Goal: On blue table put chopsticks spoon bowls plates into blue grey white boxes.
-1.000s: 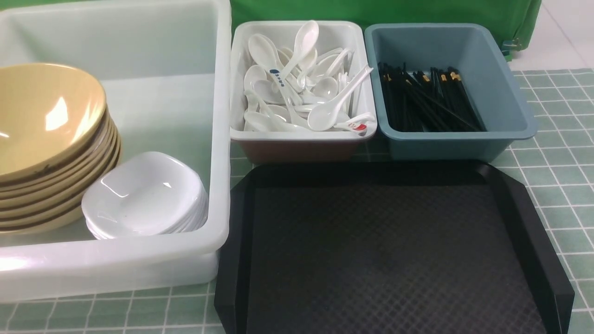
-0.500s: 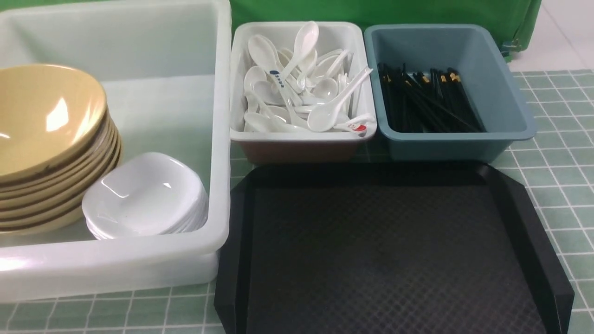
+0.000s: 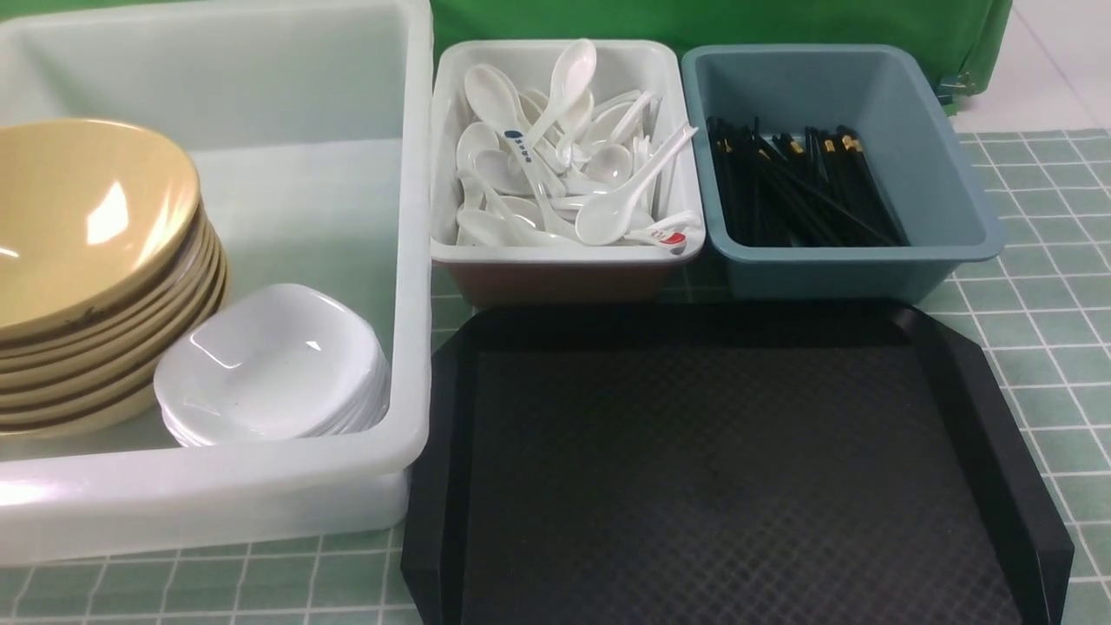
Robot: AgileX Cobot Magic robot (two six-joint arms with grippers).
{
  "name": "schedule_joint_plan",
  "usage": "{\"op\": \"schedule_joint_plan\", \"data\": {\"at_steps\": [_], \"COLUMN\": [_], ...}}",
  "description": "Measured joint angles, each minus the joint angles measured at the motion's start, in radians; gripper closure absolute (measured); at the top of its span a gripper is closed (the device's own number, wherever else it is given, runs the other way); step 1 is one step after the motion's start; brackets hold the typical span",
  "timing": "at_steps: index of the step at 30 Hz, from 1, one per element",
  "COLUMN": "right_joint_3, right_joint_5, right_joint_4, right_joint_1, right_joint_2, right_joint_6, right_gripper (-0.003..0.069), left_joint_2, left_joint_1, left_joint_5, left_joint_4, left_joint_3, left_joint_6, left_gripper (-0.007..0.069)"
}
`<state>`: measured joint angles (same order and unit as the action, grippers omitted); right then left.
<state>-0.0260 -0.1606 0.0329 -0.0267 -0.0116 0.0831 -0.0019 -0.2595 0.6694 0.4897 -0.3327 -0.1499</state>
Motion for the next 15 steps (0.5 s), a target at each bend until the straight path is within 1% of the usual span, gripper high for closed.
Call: {"op": "schedule_joint_plan", "data": {"at_steps": [3, 4, 15], "right_joint_3": [-0.002, -0.003, -0.001], "right_joint_5": [-0.127, -0.138, -0.155], "right_joint_4": [0.000, 0.000, 0.000], "right_joint_1": [-0.013, -0.014, -0.013], "right_joint_2": [0.000, 0.000, 0.000], "right_joint_6": [0.000, 0.000, 0.000], "right_gripper": [0.0617, 0.0617, 0.0612], "left_joint_2": [0.000, 0.000, 0.000], "left_joint_1": [0.000, 0.000, 0.000], "left_joint_5": [0.000, 0.000, 0.000], "left_joint_4": [0.000, 0.000, 0.000], "left_joint_3": [0.000, 0.000, 0.000], "left_joint_6": [0.000, 0.000, 0.001], "left_gripper": [0.0620, 0.0620, 0.0620]}}
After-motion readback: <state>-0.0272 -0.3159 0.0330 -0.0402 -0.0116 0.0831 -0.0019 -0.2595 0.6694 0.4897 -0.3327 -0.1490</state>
